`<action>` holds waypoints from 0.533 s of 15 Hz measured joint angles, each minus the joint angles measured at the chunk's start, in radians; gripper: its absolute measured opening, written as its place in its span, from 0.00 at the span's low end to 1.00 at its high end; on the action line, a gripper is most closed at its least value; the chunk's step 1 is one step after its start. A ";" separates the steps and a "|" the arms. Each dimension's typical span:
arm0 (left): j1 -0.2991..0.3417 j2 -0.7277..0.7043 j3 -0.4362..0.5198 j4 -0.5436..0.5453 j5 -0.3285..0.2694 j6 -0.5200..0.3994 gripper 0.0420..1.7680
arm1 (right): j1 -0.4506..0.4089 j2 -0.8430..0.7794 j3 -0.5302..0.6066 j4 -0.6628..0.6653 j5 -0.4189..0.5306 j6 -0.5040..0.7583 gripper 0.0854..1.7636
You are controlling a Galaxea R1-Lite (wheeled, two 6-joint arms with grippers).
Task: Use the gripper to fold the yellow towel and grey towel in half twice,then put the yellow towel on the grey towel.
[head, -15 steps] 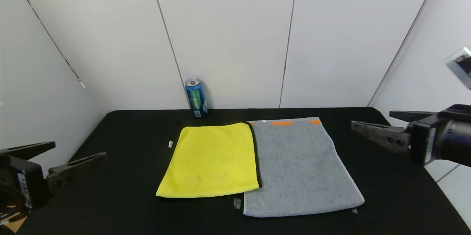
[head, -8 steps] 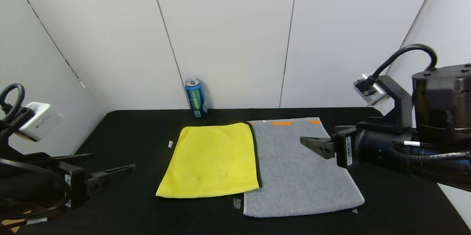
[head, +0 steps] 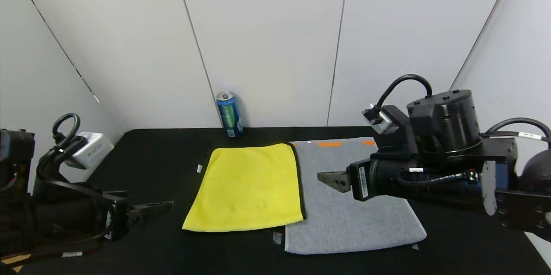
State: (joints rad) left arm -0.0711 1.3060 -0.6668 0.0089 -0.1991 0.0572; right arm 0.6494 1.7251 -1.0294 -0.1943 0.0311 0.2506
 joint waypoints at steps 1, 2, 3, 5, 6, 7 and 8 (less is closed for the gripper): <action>0.003 0.020 -0.003 -0.001 -0.034 -0.003 0.97 | 0.000 0.023 -0.019 -0.001 0.038 0.033 0.97; 0.007 0.041 -0.004 -0.001 -0.064 -0.012 0.97 | 0.000 0.043 -0.034 -0.001 0.086 0.062 0.97; 0.009 0.062 -0.005 -0.002 -0.081 -0.021 0.97 | -0.002 0.063 -0.045 -0.002 0.133 0.088 0.97; 0.012 0.110 -0.004 -0.040 -0.101 -0.029 0.97 | -0.013 0.103 -0.062 -0.007 0.184 0.122 0.97; 0.012 0.137 0.001 -0.072 -0.105 -0.034 0.97 | -0.016 0.125 -0.070 -0.008 0.194 0.131 0.97; 0.012 0.165 0.004 -0.095 -0.107 -0.043 0.97 | -0.018 0.145 -0.079 -0.009 0.200 0.134 0.97; 0.014 0.195 0.007 -0.109 -0.108 -0.050 0.97 | -0.020 0.166 -0.087 -0.009 0.203 0.134 0.97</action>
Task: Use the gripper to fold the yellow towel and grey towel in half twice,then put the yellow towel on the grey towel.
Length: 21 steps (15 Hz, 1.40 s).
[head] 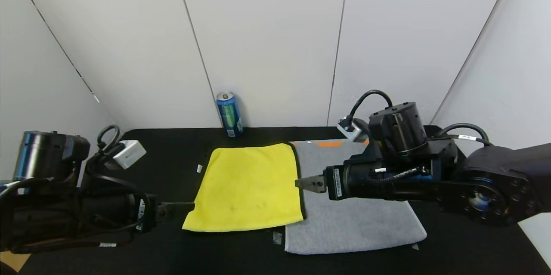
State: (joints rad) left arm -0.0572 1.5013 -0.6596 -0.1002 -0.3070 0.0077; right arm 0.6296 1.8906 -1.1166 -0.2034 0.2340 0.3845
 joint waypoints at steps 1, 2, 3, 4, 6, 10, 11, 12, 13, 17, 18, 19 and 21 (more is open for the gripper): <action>0.005 0.027 0.000 -0.007 0.000 -0.002 0.97 | -0.001 0.019 -0.008 -0.001 0.001 0.000 0.97; 0.013 0.053 -0.002 -0.007 0.000 -0.003 0.97 | -0.001 0.038 -0.012 -0.003 0.003 0.000 0.97; 0.028 0.080 -0.007 -0.009 0.000 -0.004 0.97 | -0.001 0.054 -0.015 -0.007 0.003 -0.001 0.97; 0.042 0.104 -0.011 -0.018 0.000 -0.003 0.97 | -0.006 0.068 -0.017 -0.014 0.004 -0.001 0.97; 0.061 0.155 -0.012 -0.083 -0.002 -0.004 0.97 | -0.012 0.090 -0.018 -0.026 0.007 -0.001 0.97; 0.078 0.257 0.000 -0.141 -0.047 -0.006 0.97 | -0.021 0.115 -0.024 -0.030 0.015 -0.001 0.97; 0.080 0.274 0.000 -0.142 -0.065 -0.006 0.97 | -0.021 0.119 -0.026 -0.030 0.015 0.000 0.97; 0.083 0.291 -0.004 -0.143 -0.069 -0.006 0.97 | -0.021 0.121 -0.026 -0.030 0.014 0.000 0.97; 0.084 0.305 -0.007 -0.143 -0.070 -0.007 0.97 | -0.021 0.123 -0.026 -0.030 0.013 0.001 0.97; 0.084 0.360 -0.020 -0.165 -0.071 -0.013 0.97 | -0.023 0.125 -0.026 -0.032 0.012 0.028 0.97; 0.084 0.375 -0.021 -0.185 -0.071 -0.025 0.97 | -0.023 0.125 -0.027 -0.032 0.012 0.030 0.97; 0.084 0.391 -0.021 -0.198 -0.071 -0.031 0.97 | -0.024 0.125 -0.027 -0.033 0.012 0.030 0.97; 0.083 0.422 -0.024 -0.208 -0.071 -0.032 0.97 | -0.024 0.124 -0.027 -0.033 0.011 0.031 0.97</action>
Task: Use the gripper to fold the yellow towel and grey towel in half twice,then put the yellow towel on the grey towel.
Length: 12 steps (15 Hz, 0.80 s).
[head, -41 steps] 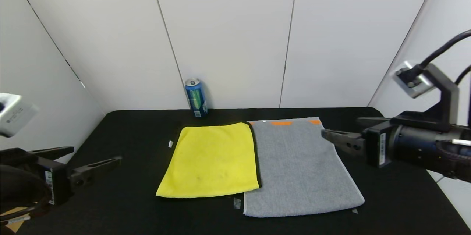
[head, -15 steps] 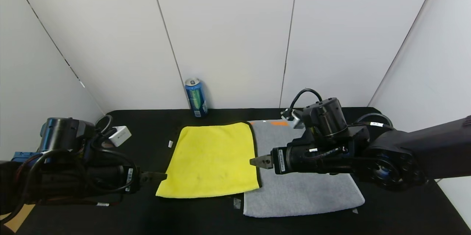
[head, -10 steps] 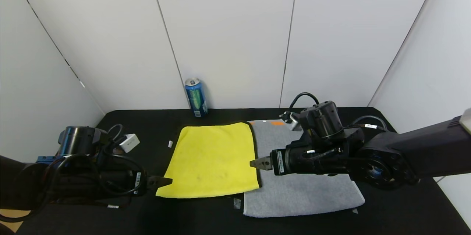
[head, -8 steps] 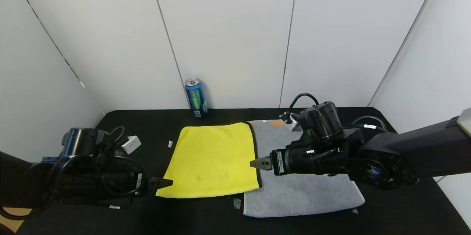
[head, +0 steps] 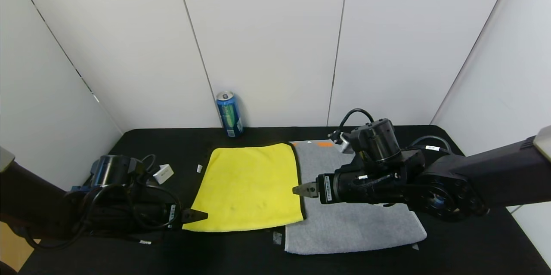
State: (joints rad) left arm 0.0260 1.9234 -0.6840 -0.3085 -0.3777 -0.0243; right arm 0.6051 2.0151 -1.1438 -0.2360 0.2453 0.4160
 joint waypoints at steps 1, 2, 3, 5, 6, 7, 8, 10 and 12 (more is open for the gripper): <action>-0.001 0.016 -0.006 0.000 0.000 0.000 0.97 | 0.000 0.000 0.000 0.000 0.000 0.010 0.97; -0.002 0.030 -0.014 -0.001 -0.001 0.000 0.97 | 0.000 -0.001 0.000 0.000 0.000 0.018 0.97; -0.003 0.044 -0.021 -0.001 -0.001 0.000 0.97 | -0.001 -0.001 -0.002 0.000 0.000 0.021 0.97; -0.006 0.065 -0.034 0.000 -0.002 -0.001 0.97 | -0.002 -0.001 -0.003 0.000 0.000 0.022 0.97; -0.011 0.074 -0.041 0.000 -0.003 -0.005 0.97 | -0.003 -0.001 -0.003 0.000 0.000 0.021 0.97; -0.018 0.079 -0.048 0.000 -0.003 -0.012 0.97 | -0.003 -0.001 -0.003 0.000 0.000 0.021 0.97; -0.024 0.083 -0.054 0.000 -0.003 -0.019 0.97 | -0.003 -0.001 -0.004 0.000 0.000 0.021 0.97; -0.035 0.086 -0.061 0.000 -0.004 -0.026 0.97 | -0.004 -0.001 -0.003 0.000 -0.002 0.021 0.97; -0.046 0.092 -0.067 0.001 -0.005 -0.033 0.97 | -0.004 -0.001 -0.003 0.000 -0.002 0.022 0.97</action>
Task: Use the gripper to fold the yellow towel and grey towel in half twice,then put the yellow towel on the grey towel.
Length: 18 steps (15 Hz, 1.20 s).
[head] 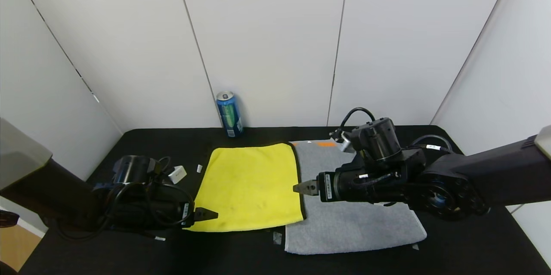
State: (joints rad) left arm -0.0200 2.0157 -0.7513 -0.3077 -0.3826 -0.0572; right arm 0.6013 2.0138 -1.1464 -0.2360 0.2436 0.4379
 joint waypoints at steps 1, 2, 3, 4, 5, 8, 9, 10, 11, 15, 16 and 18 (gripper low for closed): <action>-0.004 0.004 -0.004 0.000 0.000 -0.004 0.97 | -0.001 0.000 0.000 0.000 -0.001 0.000 0.97; -0.007 0.009 -0.006 0.000 0.000 -0.006 0.97 | -0.001 0.000 0.000 0.000 -0.001 0.000 0.97; -0.009 0.014 -0.011 -0.001 0.000 -0.008 0.97 | -0.001 0.000 0.000 0.000 -0.001 0.000 0.97; -0.010 0.020 -0.015 -0.002 0.000 -0.009 0.97 | -0.002 0.000 0.000 0.000 -0.001 0.000 0.97; -0.010 0.024 -0.019 -0.002 0.000 -0.009 0.97 | -0.002 0.000 0.000 0.001 -0.001 0.008 0.97; -0.011 0.039 -0.035 -0.001 0.000 -0.009 0.97 | -0.002 0.000 0.000 0.000 -0.001 0.025 0.97; -0.011 0.042 -0.038 -0.002 0.001 -0.009 0.92 | -0.003 0.000 -0.001 0.000 -0.002 0.025 0.97; -0.009 0.046 -0.039 -0.002 0.002 -0.009 0.81 | -0.003 0.000 -0.001 0.000 -0.001 0.025 0.97; -0.010 0.049 -0.039 -0.003 0.003 -0.008 0.72 | -0.003 0.000 -0.001 0.000 -0.003 0.026 0.97; -0.011 0.056 -0.039 0.000 0.001 -0.010 0.44 | -0.003 0.000 -0.001 0.000 -0.003 0.027 0.97; -0.011 0.057 -0.038 0.001 0.000 -0.010 0.30 | -0.003 0.000 -0.001 0.001 -0.003 0.027 0.97; -0.011 0.058 -0.037 0.000 0.000 -0.010 0.06 | -0.003 0.001 -0.001 0.001 -0.003 0.027 0.97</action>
State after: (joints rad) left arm -0.0313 2.0734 -0.7885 -0.3074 -0.3821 -0.0672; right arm 0.5987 2.0153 -1.1472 -0.2349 0.2406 0.4651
